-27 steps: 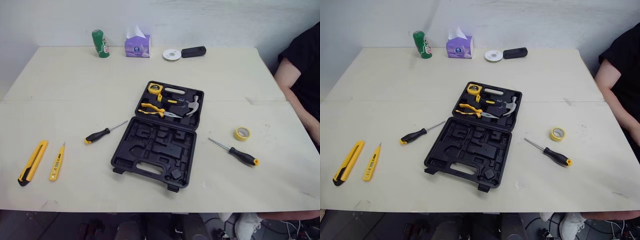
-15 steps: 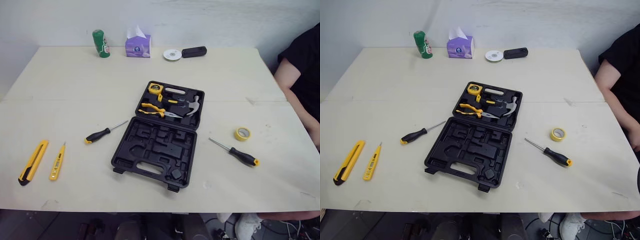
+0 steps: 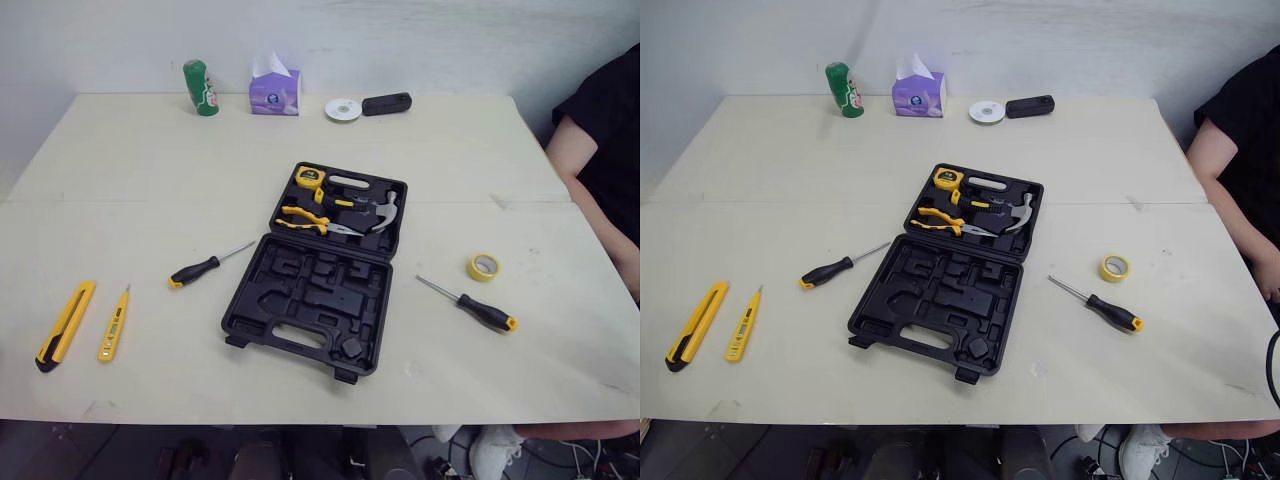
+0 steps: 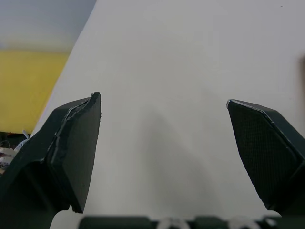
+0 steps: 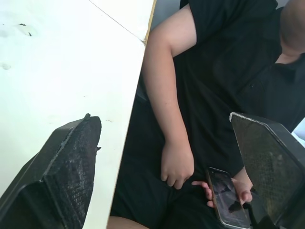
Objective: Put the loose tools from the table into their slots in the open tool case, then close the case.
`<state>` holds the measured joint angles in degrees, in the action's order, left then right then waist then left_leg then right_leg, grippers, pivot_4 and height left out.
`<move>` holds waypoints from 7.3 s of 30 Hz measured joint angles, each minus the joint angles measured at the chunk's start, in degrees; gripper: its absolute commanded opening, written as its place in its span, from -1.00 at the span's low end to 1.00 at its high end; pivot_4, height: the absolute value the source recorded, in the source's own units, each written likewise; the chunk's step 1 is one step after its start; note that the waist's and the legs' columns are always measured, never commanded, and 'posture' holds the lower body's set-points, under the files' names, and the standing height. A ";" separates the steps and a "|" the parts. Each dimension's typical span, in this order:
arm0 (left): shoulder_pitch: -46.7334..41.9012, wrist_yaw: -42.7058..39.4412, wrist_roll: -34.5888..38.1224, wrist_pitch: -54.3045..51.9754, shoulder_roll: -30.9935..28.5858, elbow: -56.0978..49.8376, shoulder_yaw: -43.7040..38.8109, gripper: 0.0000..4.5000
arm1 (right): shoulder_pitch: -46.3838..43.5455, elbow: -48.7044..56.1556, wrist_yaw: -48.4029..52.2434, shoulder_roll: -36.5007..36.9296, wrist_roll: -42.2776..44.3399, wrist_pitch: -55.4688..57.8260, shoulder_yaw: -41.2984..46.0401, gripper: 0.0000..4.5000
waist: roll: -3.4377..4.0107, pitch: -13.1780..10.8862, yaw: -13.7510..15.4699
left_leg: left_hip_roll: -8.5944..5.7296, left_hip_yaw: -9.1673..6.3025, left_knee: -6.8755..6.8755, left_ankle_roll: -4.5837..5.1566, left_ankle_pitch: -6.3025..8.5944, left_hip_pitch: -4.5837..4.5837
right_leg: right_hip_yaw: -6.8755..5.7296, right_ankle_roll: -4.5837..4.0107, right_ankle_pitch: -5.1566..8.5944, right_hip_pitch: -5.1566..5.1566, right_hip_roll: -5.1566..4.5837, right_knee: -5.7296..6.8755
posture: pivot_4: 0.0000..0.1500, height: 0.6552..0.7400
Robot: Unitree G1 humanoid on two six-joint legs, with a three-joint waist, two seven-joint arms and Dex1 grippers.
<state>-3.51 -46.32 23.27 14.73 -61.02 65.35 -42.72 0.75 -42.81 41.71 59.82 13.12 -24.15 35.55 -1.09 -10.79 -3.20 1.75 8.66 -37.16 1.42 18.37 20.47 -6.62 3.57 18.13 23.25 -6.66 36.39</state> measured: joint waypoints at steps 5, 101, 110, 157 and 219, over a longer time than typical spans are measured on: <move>0.08 -0.13 0.40 -0.53 0.94 -2.82 -0.02 0.98 | -1.17 -0.01 0.21 -0.01 0.00 -0.43 -1.18 1.00 | 0.00 0.00 0.00 | 0.00 0.02 -0.01 -0.01 0.00 -0.04 | 0.03 0.00 0.00 -0.01 0.00 0.02 | 1.00 1.00; -36.94 -15.71 -19.43 -20.69 28.06 -39.53 47.64 -1.00 | -24.86 34.42 6.92 -21.84 -15.83 24.22 -44.02 -0.98 | -0.14 0.00 1.65 | 0.04 -0.18 -1.14 0.30 -0.17 0.91 | -0.14 0.09 -0.05 0.35 0.21 0.72 | 1.00 1.00; -28.75 -15.98 -19.27 -25.89 24.56 -51.06 46.69 -1.00 | -25.30 34.47 8.31 -23.45 -16.28 24.02 -44.24 -0.98 | -0.14 0.00 1.26 | 0.10 -0.18 -1.11 0.29 -0.17 0.86 | -0.10 0.07 -0.04 0.36 0.23 0.74 | 1.00 1.00; -2.42 -15.59 0.08 -35.56 7.40 -56.31 6.15 0.21 | -8.57 35.41 23.13 -5.93 2.28 18.69 -15.83 0.31 | -0.16 -0.02 1.65 | 0.07 -0.23 -0.92 0.31 -0.10 0.72 | -0.10 0.04 -0.02 0.28 0.11 0.34 | 1.00 1.00; -2.98 -15.58 4.29 -26.32 3.64 -47.47 15.66 0.99 | -10.51 43.91 16.72 -9.54 19.62 21.96 -15.36 1.00 | 0.02 0.14 0.90 | 0.07 -0.12 -0.50 0.08 0.29 -0.07 | 0.03 -0.06 0.04 -0.25 0.03 0.21 | 1.00 1.00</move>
<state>-6.50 -61.91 27.56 -11.59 -57.38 17.88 -27.06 -9.76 1.10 58.43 50.27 32.74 -2.19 20.19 -1.08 -10.65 -2.30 1.82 8.54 -37.66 1.49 18.66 20.40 -6.59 3.51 18.17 23.00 -6.62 36.60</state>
